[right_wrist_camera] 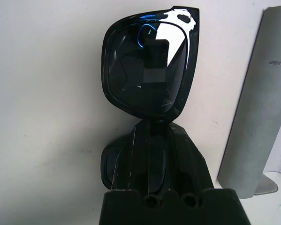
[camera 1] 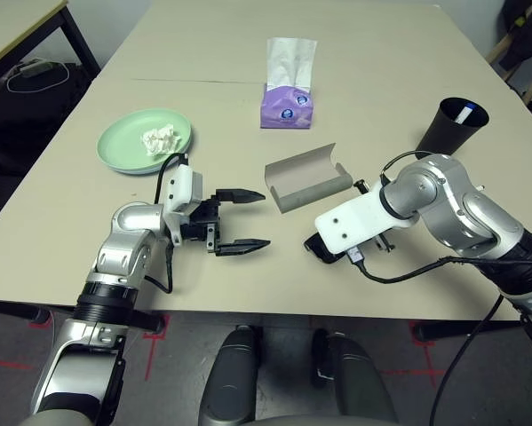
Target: Organize and tidy the items on the table.
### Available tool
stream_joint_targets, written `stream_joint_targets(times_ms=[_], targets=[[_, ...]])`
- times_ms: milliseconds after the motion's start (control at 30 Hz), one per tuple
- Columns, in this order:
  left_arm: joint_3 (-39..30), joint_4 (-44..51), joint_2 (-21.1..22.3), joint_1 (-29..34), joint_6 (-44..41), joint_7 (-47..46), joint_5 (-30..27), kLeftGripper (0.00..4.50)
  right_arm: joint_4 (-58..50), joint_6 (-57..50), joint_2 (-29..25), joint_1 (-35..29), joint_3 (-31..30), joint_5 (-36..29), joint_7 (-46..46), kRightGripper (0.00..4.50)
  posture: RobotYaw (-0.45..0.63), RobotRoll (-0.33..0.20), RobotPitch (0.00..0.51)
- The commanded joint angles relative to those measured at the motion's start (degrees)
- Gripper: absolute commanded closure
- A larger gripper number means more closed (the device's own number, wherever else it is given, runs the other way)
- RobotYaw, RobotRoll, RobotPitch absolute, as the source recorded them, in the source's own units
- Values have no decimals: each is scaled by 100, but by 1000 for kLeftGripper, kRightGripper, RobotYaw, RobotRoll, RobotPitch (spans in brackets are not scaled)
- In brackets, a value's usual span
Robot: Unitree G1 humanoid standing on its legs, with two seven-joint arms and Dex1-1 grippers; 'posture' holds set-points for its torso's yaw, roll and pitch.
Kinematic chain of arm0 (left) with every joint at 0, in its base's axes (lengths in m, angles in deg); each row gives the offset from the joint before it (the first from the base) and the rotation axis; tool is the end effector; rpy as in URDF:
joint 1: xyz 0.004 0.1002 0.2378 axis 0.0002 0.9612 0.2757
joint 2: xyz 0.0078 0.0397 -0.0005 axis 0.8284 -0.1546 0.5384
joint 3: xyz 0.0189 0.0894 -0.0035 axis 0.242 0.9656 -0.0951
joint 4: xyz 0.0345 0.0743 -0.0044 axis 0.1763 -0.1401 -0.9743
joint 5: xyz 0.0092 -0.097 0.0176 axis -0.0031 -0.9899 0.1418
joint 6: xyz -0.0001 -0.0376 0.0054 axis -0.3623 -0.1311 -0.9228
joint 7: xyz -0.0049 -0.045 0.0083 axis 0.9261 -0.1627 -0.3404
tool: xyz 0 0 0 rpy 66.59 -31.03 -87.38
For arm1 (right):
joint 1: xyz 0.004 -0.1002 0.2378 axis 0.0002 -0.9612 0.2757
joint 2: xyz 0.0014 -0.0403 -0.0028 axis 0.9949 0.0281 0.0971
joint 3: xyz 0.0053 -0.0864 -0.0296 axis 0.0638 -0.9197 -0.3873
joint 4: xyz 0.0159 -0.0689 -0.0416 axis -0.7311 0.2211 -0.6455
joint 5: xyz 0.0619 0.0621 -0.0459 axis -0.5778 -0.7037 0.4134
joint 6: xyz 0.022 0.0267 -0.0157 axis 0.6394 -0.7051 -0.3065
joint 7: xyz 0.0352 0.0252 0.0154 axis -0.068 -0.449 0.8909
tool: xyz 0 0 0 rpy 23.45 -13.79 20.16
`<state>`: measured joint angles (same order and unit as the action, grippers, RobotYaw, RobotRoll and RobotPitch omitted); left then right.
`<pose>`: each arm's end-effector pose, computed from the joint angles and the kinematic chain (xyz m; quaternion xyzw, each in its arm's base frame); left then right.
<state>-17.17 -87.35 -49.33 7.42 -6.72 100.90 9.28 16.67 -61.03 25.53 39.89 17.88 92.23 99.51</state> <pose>0.2770 0.2188 0.1520 0.1401 -0.0411 -0.6500 0.7457 0.2648 -0.1238 0.2243 -0.6520 0.1705 0.5562 0.4863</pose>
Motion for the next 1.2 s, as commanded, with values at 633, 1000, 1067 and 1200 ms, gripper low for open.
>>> stream_joint_targets(times_ms=[633, 1000, 1067, 1200], targets=[[23, -80, 62, -61, 28, -24, 69, 0, 886, 665, -3, 1280, 501, -317, -151, 4114, 143, 0, 150], [15, -18, 116, -49, -53, -70, 66, 0, 2989, 1132, 1237, 1966, 146, 449, -1465, 4114, 151, 0, 166], [11, -2, 130, -40, -64, -74, 66, 0, 3194, 1269, 1327, 2021, 89, 553, -1588, 4114, 158, 0, 167], [0, 54, 160, -1, -94, -101, 57, 0, 3521, 1544, 1412, 2057, -16, 735, -1846, 4114, 164, 0, 169]])
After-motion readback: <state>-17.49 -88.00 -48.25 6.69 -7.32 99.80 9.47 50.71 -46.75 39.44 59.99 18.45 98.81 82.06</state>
